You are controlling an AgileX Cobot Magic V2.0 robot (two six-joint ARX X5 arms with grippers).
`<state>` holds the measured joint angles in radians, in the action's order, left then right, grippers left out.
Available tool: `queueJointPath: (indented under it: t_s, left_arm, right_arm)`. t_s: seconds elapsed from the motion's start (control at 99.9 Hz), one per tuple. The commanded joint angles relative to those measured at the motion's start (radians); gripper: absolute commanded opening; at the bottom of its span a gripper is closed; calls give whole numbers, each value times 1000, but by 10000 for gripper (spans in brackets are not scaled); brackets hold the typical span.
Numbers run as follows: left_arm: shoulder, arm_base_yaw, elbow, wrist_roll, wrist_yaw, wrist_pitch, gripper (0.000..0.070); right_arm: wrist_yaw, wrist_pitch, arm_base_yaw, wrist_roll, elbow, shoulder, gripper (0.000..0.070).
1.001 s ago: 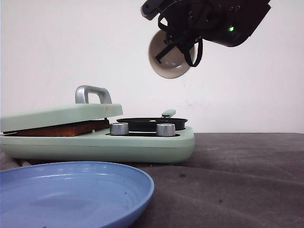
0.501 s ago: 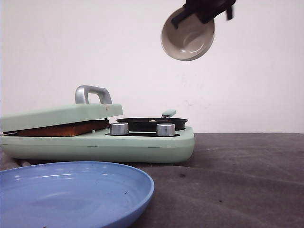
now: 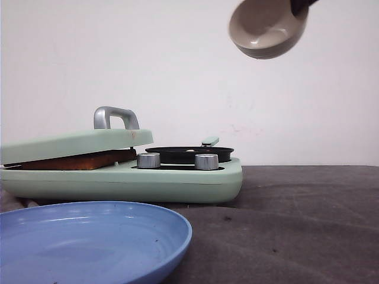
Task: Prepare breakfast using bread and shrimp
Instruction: 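Carry the empty bowl back with the right gripper and lower it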
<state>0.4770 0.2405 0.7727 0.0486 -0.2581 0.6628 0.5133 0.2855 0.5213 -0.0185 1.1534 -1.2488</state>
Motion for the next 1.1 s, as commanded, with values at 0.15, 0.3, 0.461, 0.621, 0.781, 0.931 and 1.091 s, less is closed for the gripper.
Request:
queueJointPath:
  t_s: [0.15, 0.3, 0.461, 0.621, 0.781, 0.931, 1.091]
  left_arm:
    - [5, 2, 4, -8, 4, -7, 422]
    - [5, 2, 4, -8, 4, -7, 422]
    - [5, 2, 4, -8, 4, -13, 422]
    - [5, 2, 4, -16, 4, -48, 422]
    - [6, 2, 4, -18, 4, -87, 422]
    - [7, 2, 4, -29, 5, -103, 422]
    - [7, 2, 4, -35, 5, -108, 422]
  right_arm:
    - [-196, 121, -103, 204, 66, -5, 4]
    - [-370, 163, -203, 264, 66, -6, 4]
    - [-517, 204, -305, 288, 67, -27, 4]
    - [-618, 261, -378, 292, 77, -82, 4]
    - [-708, 327, -415, 285, 131, -188, 4]
    - [-735, 386, -422, 264, 211, -312, 4]
    - [-734, 447, -431, 229, 291, -425, 4]
